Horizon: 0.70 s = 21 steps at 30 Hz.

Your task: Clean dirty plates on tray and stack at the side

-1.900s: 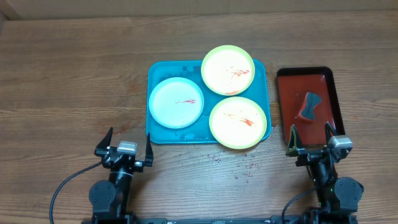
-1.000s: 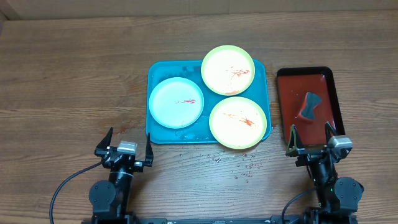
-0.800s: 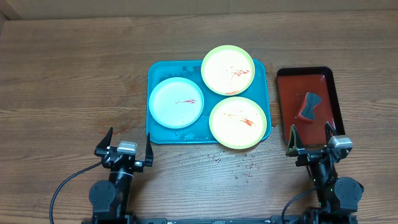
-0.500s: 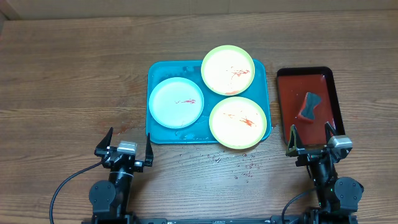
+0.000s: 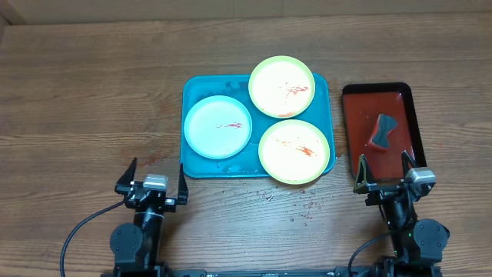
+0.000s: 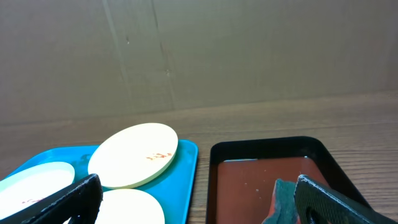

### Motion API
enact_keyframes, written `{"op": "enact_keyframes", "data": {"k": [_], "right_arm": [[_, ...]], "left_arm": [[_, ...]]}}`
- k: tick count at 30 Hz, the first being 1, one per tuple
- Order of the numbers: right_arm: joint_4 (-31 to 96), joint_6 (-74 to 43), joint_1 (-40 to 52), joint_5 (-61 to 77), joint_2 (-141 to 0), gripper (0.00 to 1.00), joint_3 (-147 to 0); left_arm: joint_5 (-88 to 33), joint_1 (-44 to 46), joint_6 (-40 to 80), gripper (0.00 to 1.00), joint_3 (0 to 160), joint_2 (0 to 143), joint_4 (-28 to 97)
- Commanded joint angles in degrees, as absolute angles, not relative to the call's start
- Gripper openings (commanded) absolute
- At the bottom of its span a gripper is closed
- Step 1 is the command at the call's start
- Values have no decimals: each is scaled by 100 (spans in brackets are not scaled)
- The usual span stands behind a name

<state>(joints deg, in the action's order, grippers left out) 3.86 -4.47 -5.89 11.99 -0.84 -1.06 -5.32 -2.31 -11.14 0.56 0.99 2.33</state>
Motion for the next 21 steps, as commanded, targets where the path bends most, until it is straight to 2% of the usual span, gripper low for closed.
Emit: {"op": "enact_keyframes", "data": {"k": [1,13,21], "right_arm": [[287,-447,-558,1323,-27,100,-47],[64,-464,-558,1667,-69,100,-360],[228,-460,-558,1653,-987,100,-1422]], "left_arm": [[-281,-196,-1278,100,27,25,-139],[-770,-196,-965,100,534,370,25],[-1162,-196,-1035,100,2329,2349,860]]}}
